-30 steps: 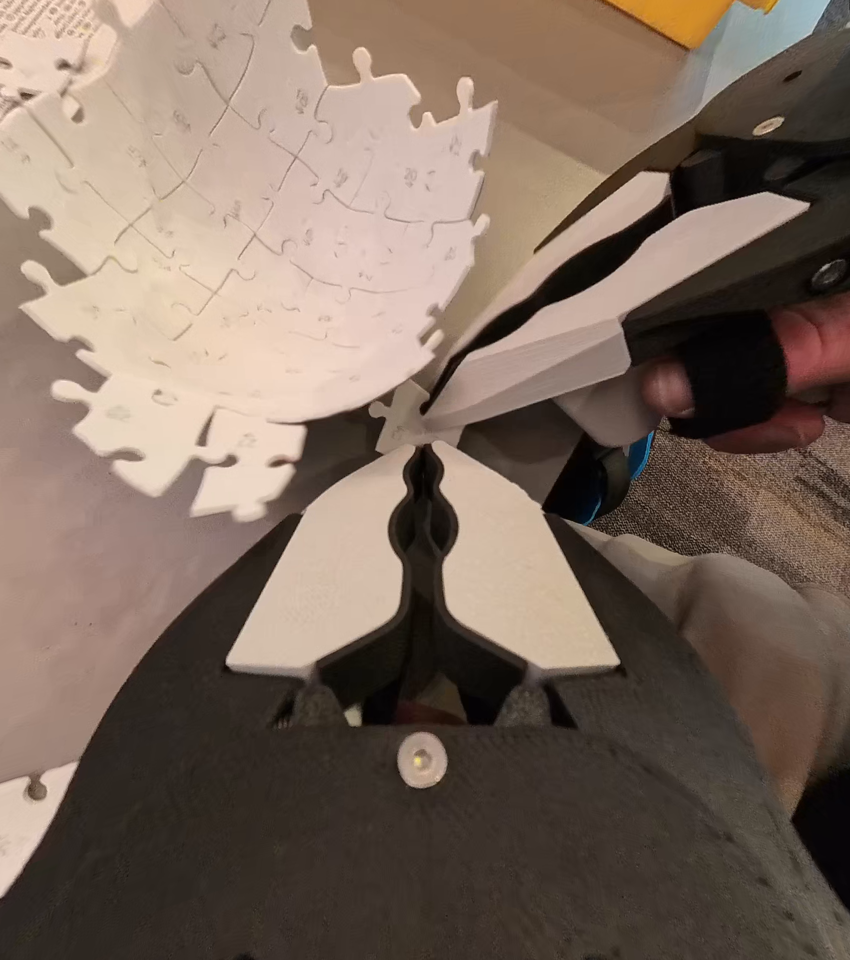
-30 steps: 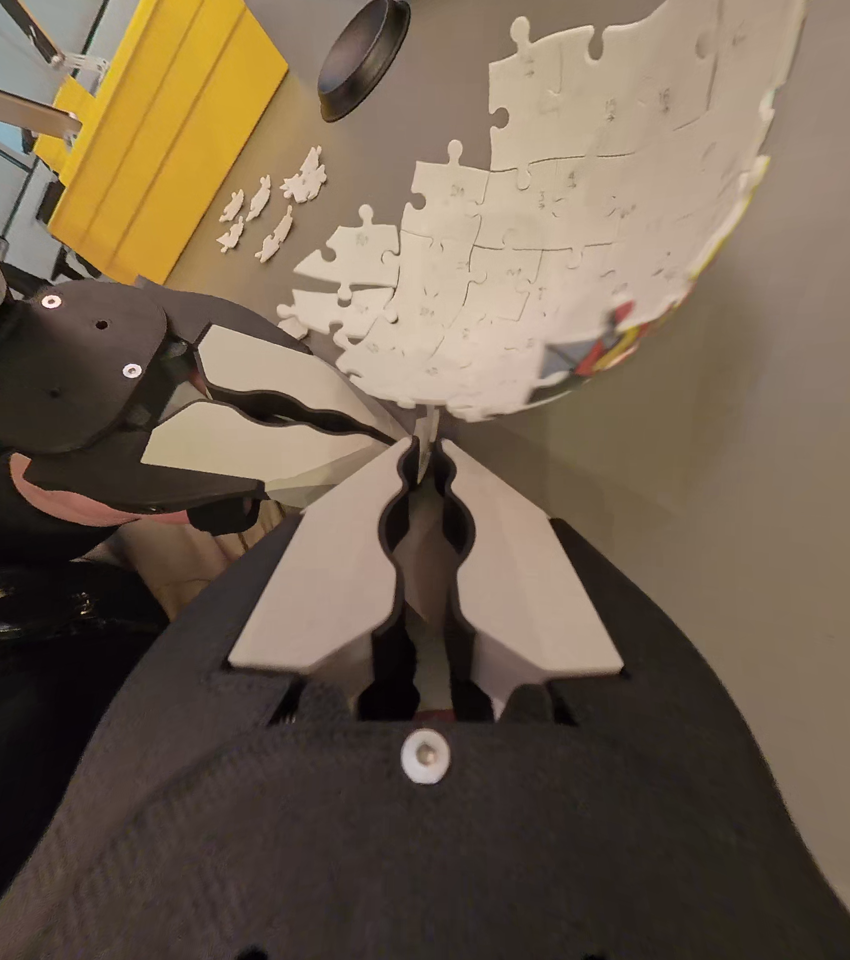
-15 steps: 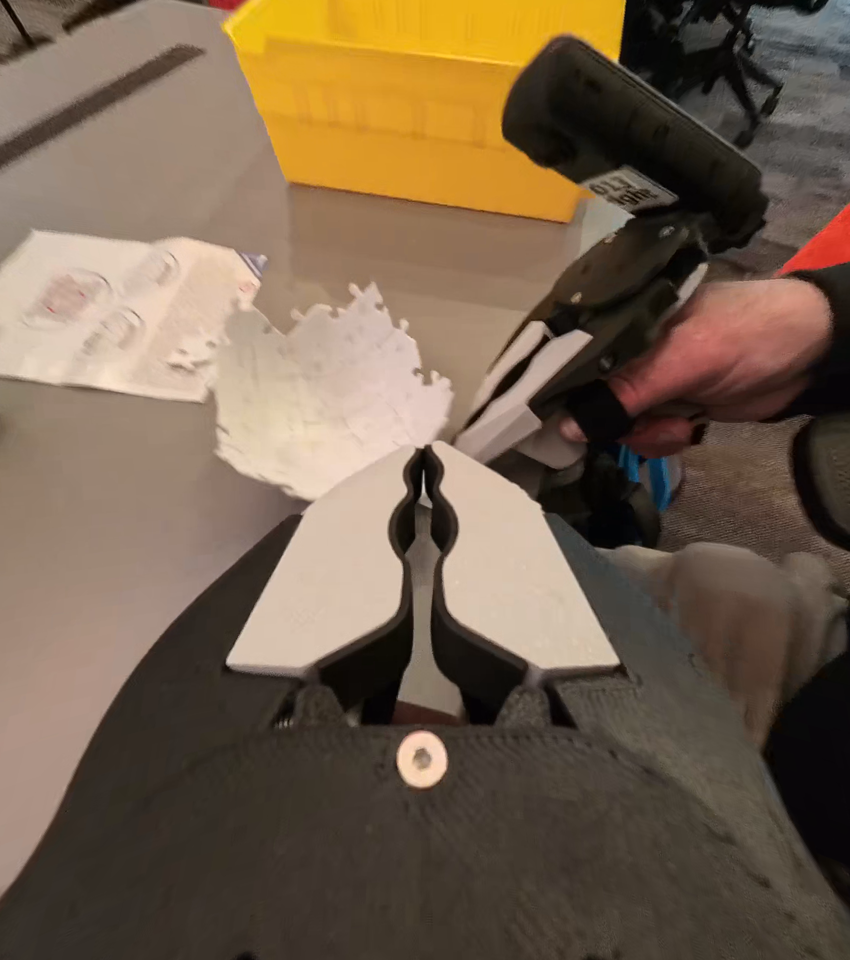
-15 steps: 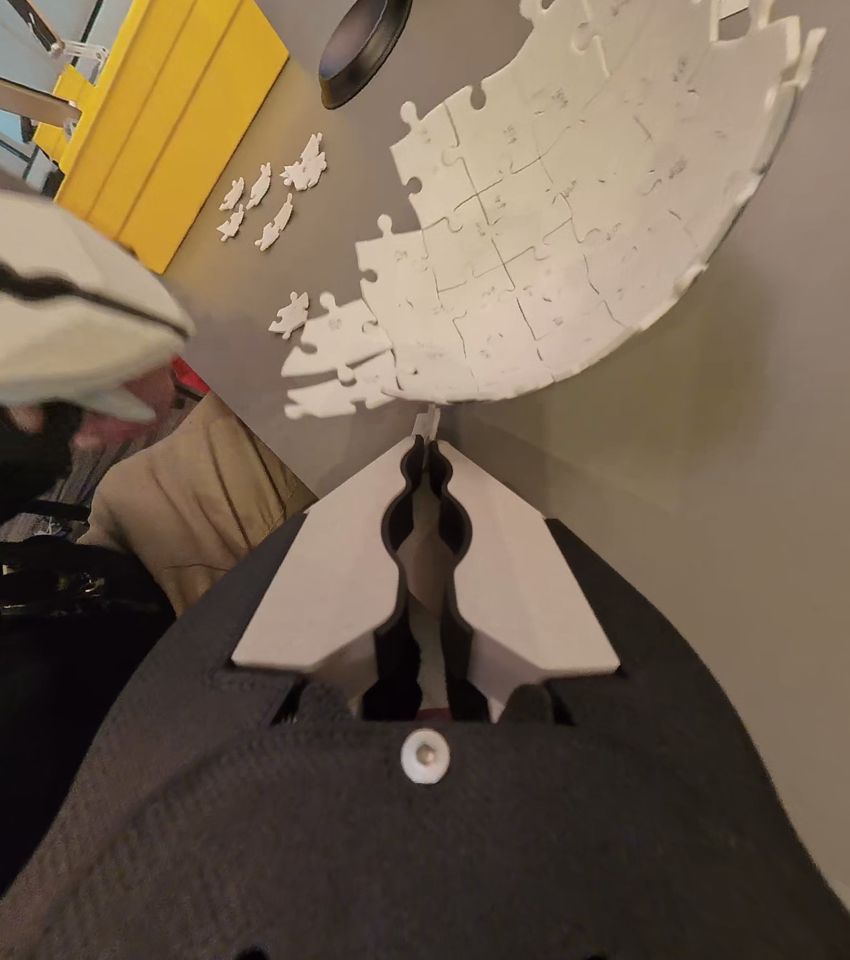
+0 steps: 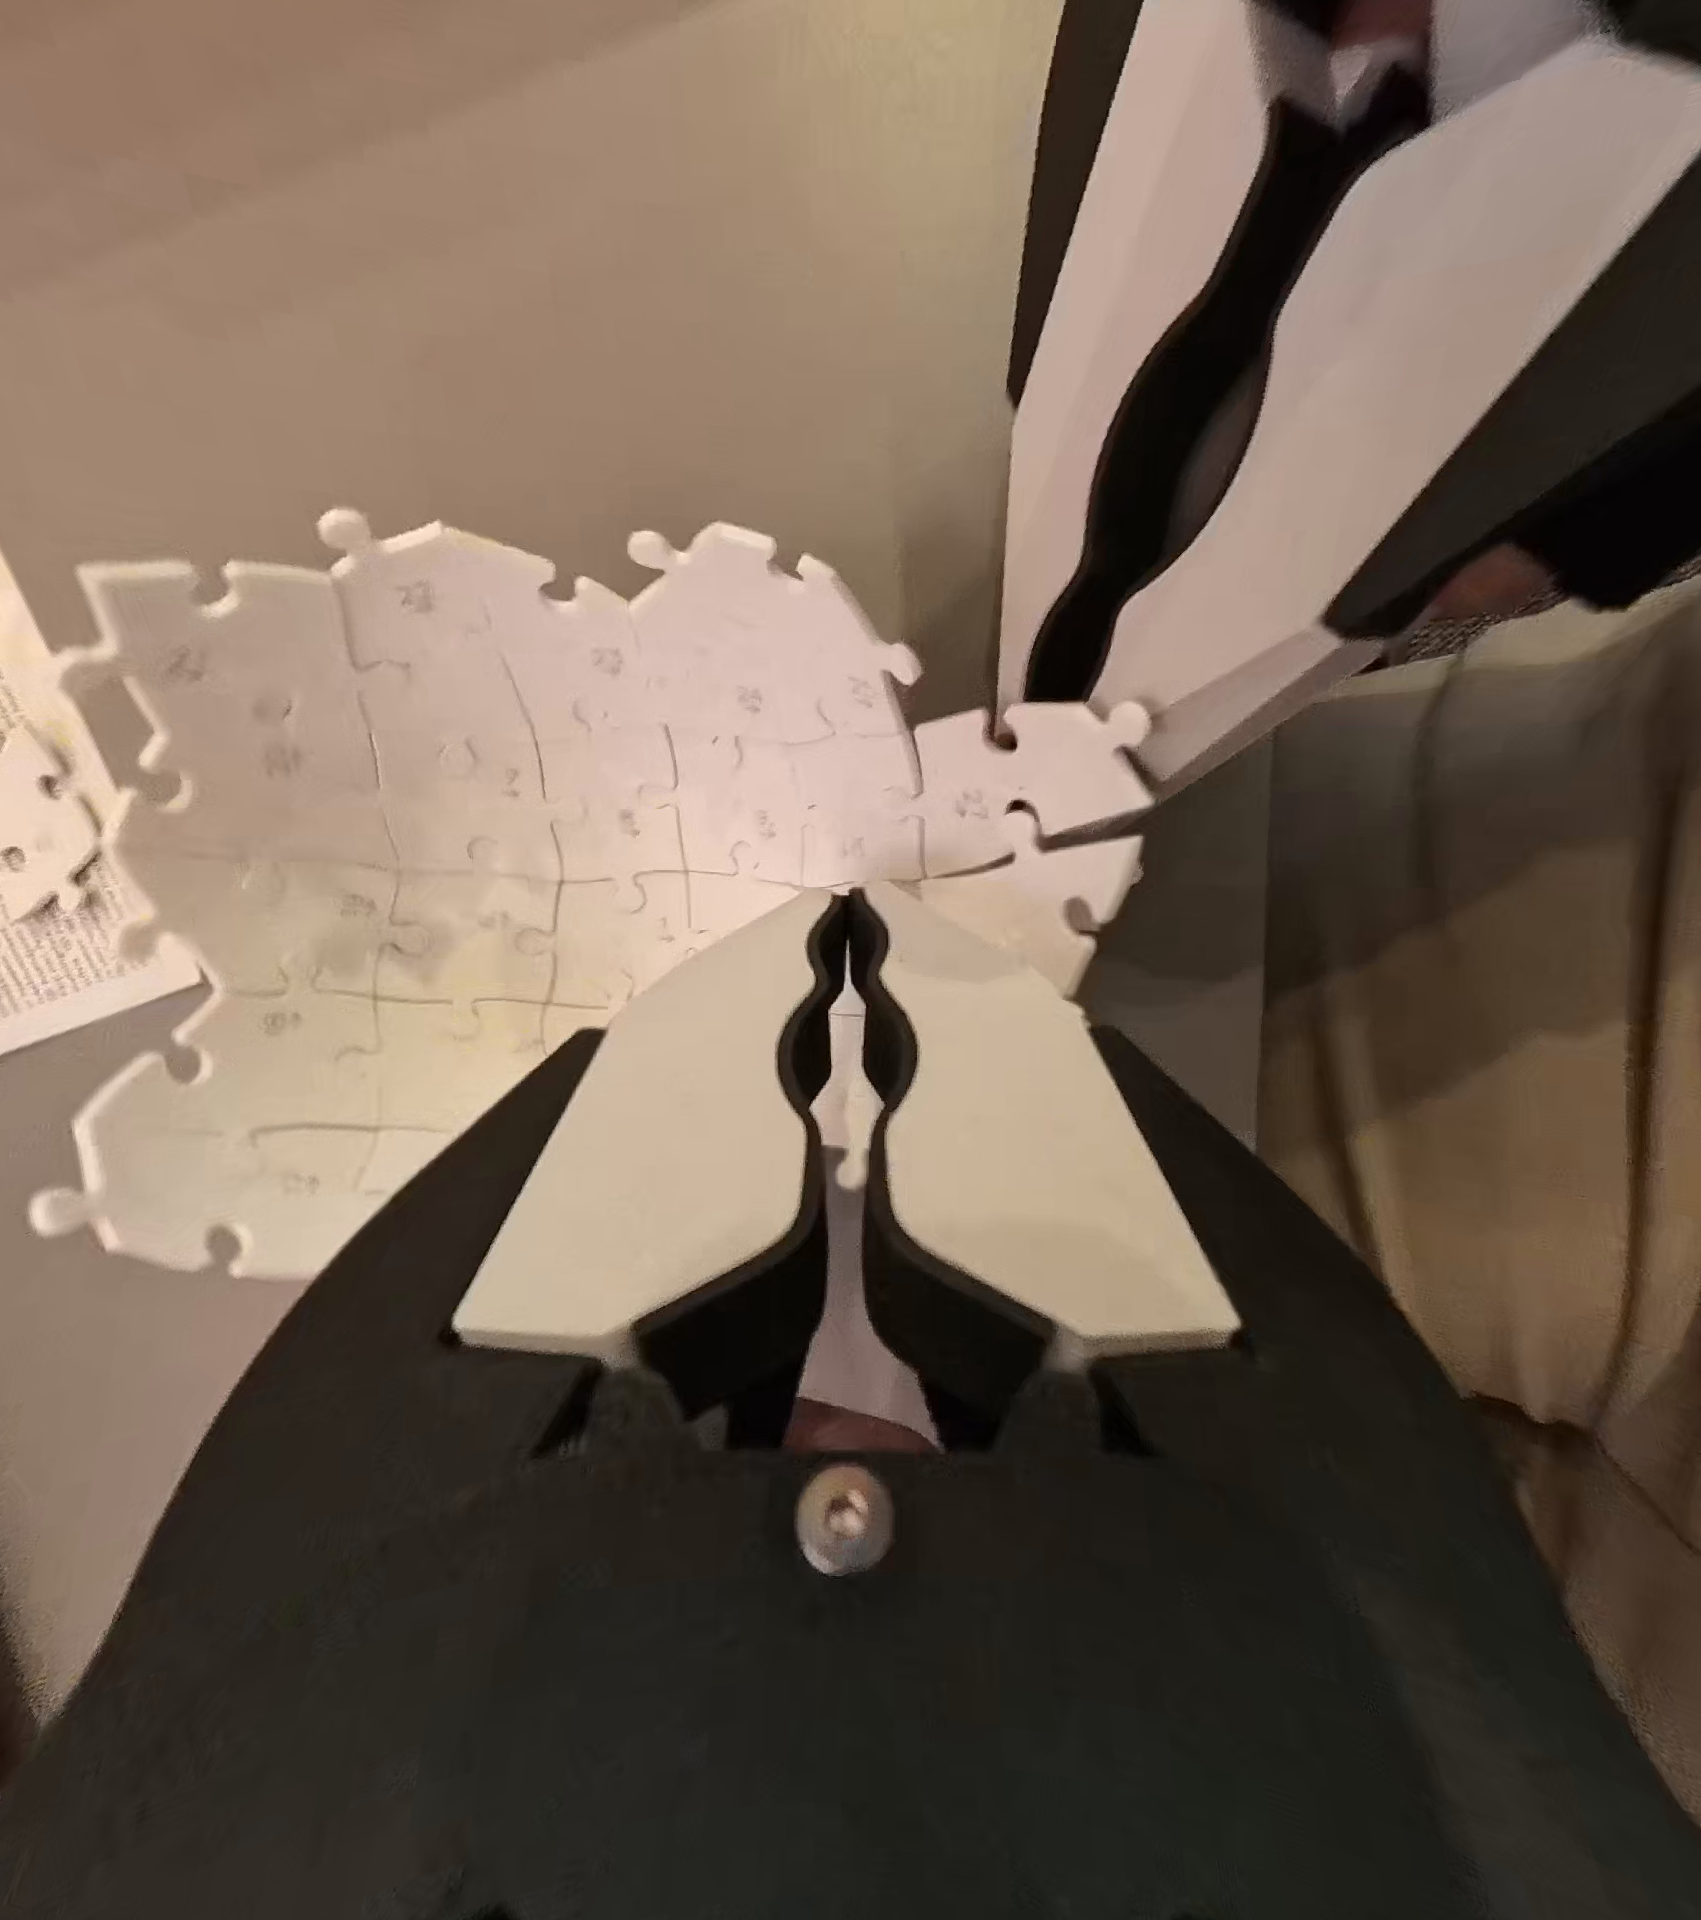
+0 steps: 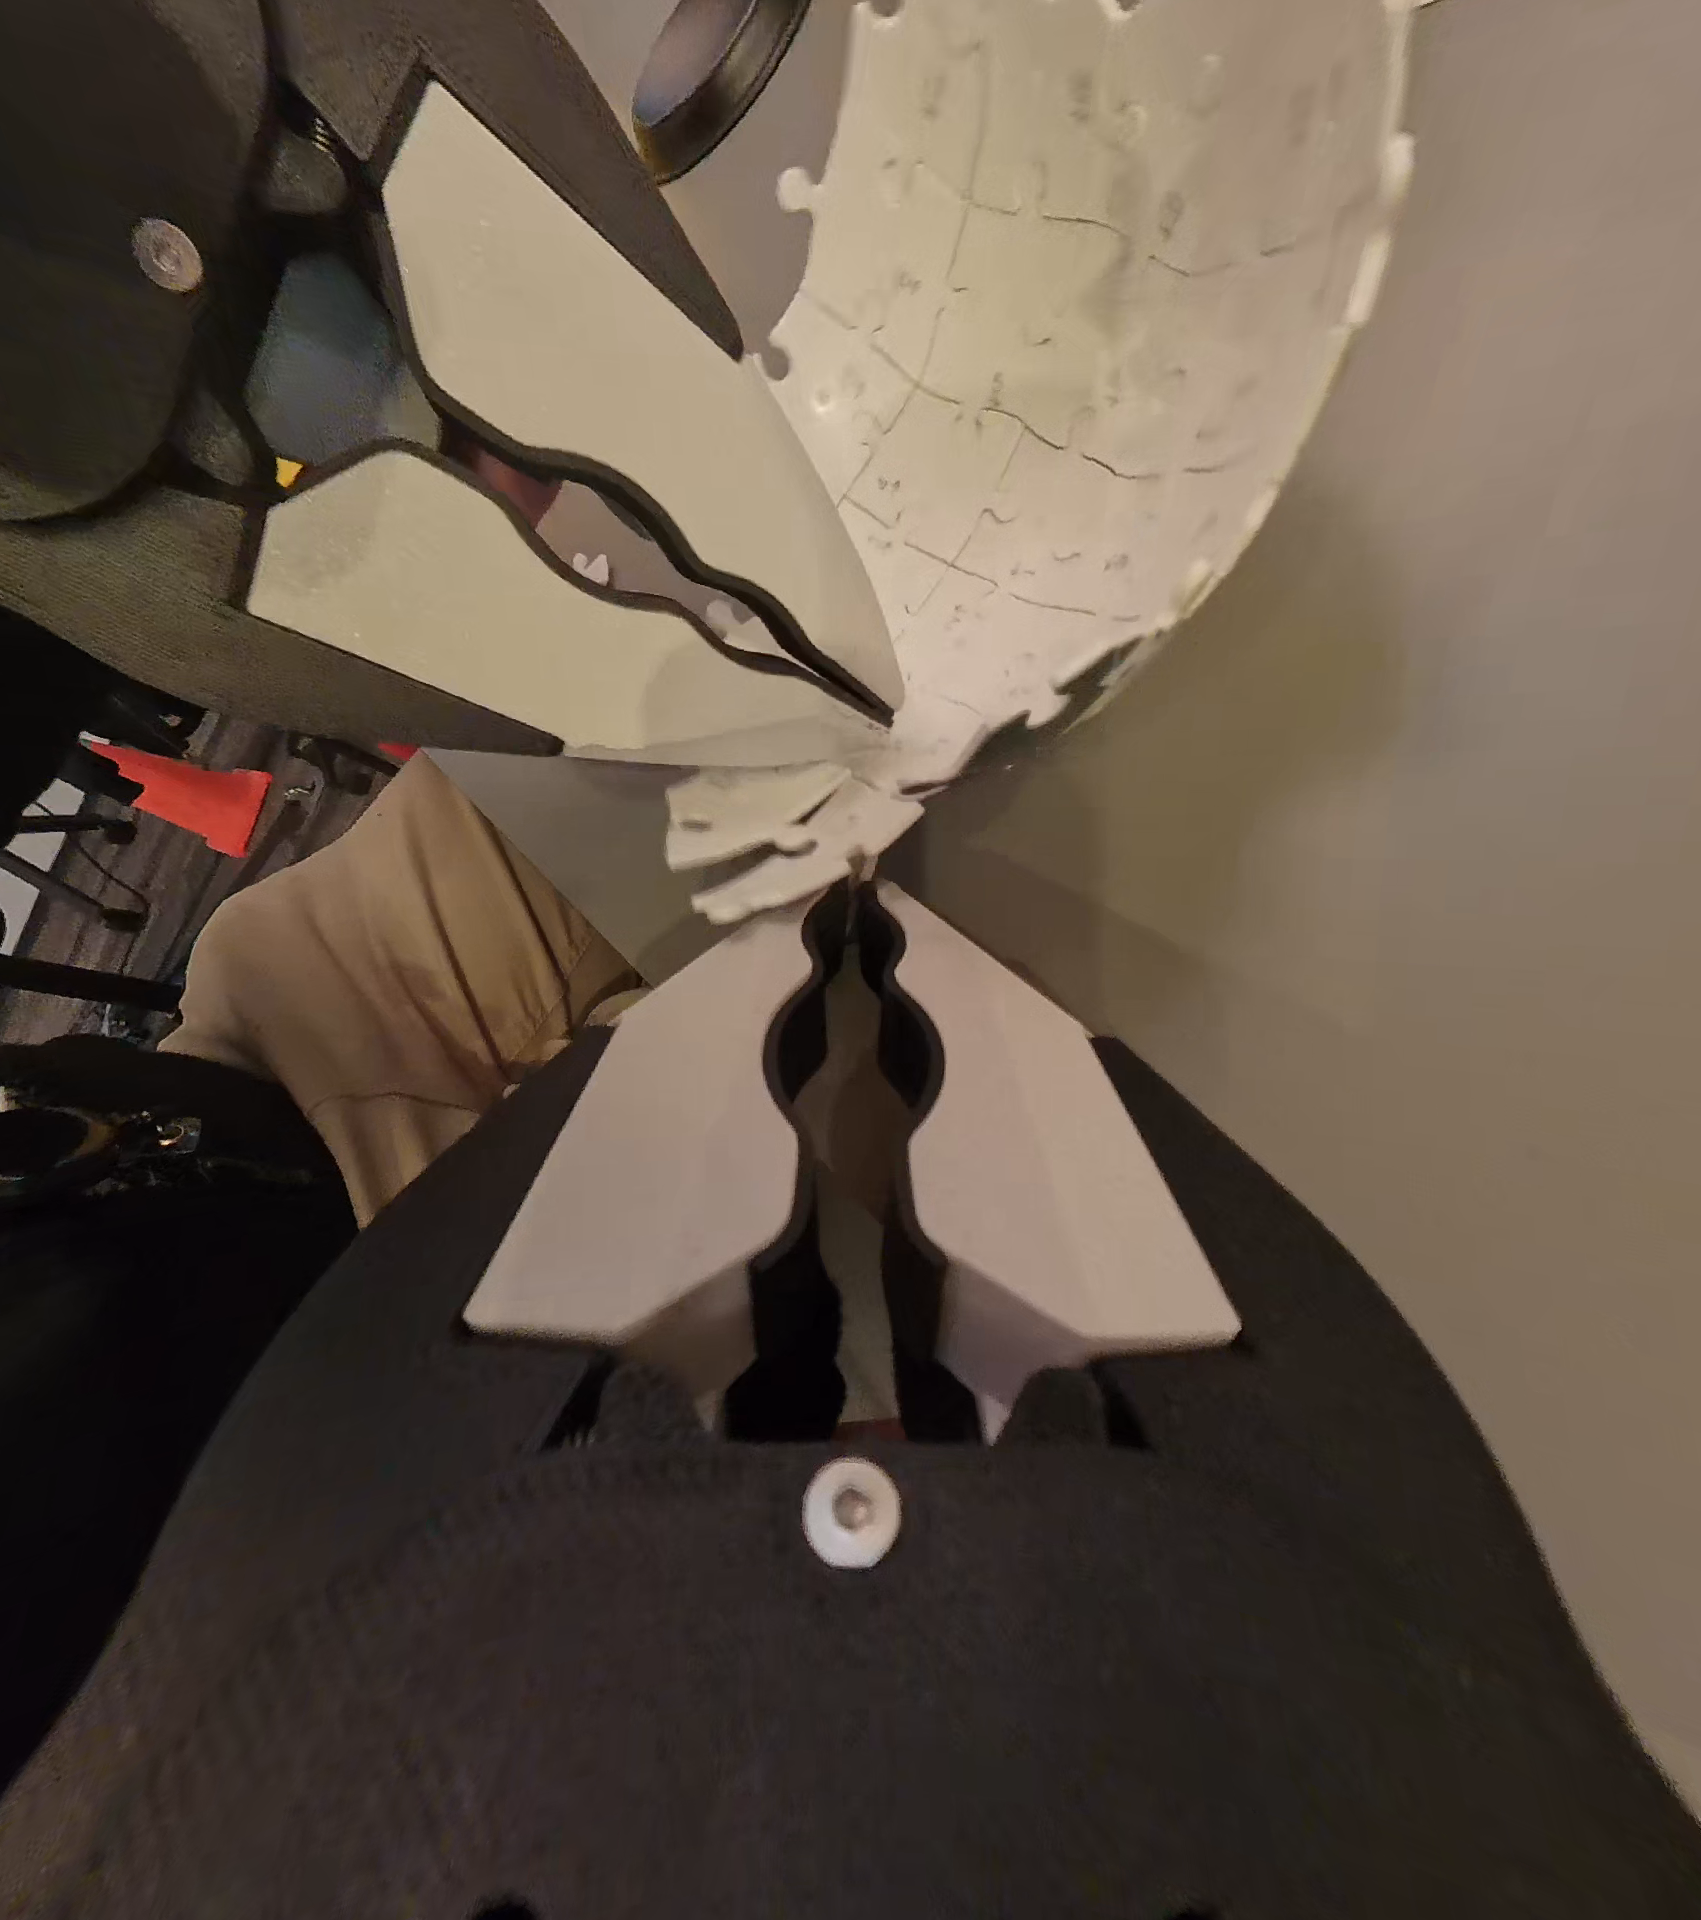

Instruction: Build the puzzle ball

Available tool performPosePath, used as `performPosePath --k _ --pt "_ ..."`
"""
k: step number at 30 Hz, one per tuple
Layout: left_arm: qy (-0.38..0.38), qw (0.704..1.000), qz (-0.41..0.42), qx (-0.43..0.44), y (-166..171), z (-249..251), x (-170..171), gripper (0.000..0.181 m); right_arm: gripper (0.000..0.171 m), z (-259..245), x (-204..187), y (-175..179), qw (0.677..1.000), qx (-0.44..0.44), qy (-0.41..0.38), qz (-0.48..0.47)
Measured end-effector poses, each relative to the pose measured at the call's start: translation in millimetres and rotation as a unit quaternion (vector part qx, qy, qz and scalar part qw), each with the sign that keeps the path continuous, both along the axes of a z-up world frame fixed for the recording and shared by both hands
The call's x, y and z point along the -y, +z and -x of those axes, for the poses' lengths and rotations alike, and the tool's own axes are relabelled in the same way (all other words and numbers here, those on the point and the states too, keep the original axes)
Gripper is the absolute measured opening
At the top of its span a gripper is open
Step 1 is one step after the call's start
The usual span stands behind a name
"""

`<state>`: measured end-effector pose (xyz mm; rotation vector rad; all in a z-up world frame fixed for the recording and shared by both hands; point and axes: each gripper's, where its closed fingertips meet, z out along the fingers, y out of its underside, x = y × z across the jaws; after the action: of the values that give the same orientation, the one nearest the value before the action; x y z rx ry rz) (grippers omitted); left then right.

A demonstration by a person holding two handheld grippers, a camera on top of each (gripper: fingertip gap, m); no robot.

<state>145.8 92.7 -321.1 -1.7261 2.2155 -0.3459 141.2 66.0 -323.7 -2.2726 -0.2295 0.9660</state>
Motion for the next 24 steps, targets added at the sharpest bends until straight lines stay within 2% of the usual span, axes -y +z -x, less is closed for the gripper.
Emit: performPosePath --k 15,24 --pt "-0.025 0.997 -0.059 -0.033 -13 -8 2 0.0 0.0 -36 14 0 1.0 0.019 -0.012 0.018" --pt "-0.033 0.987 -0.154 -0.03 -13 -12 2 0.0 0.0 -65 22 9 0.999 0.043 -0.031 0.008"
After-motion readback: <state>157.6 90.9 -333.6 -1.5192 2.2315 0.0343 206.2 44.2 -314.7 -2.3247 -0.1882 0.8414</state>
